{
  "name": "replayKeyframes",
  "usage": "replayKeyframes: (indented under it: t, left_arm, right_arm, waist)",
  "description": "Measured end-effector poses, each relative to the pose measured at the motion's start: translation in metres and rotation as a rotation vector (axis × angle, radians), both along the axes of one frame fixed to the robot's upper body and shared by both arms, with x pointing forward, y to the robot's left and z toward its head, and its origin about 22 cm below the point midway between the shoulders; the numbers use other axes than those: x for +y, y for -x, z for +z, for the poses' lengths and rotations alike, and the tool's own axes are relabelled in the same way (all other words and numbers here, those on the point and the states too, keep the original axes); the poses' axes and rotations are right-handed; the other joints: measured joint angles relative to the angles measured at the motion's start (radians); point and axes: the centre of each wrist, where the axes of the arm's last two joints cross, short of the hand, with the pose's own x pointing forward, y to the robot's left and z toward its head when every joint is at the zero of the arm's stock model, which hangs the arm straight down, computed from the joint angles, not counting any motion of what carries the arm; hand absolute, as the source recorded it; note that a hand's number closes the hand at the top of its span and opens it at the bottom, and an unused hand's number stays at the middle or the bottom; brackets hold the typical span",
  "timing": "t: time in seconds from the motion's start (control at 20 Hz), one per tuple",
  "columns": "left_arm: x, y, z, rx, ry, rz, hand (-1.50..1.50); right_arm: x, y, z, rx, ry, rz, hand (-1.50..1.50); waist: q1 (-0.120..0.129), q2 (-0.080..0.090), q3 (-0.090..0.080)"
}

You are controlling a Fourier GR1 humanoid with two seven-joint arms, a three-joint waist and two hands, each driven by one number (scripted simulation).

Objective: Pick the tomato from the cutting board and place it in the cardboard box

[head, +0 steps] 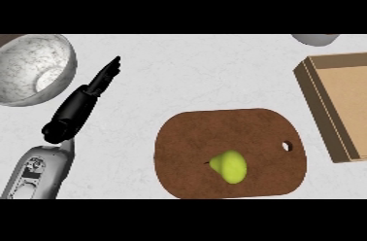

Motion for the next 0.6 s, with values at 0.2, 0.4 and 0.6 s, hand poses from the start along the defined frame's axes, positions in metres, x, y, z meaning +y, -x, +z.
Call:
replayKeyframes:
  t: [0.2, 0.4, 0.6]
  left_arm:
    - [-0.004, 0.0, 0.0, 0.001, -0.005, -0.009, 0.0]
    - [-0.005, -0.001, -0.003, 0.009, 0.004, -0.002, 0.0]
    - [-0.001, 0.0, -0.003, 0.007, 0.004, 0.009, 0.0]
  right_arm:
    - [-0.005, -0.009, -0.014, 0.074, 0.102, -0.012, -1.5]
    - [-0.003, -0.016, -0.022, 0.116, 0.14, 0.04, -1.5]
    - [0.005, -0.026, -0.025, 0.087, 0.024, 0.076, -1.5]
  waist:
    - [0.007, 0.002, 0.001]
    - [-0.004, 0.0, 0.001]
    - [-0.012, -0.004, 0.002]
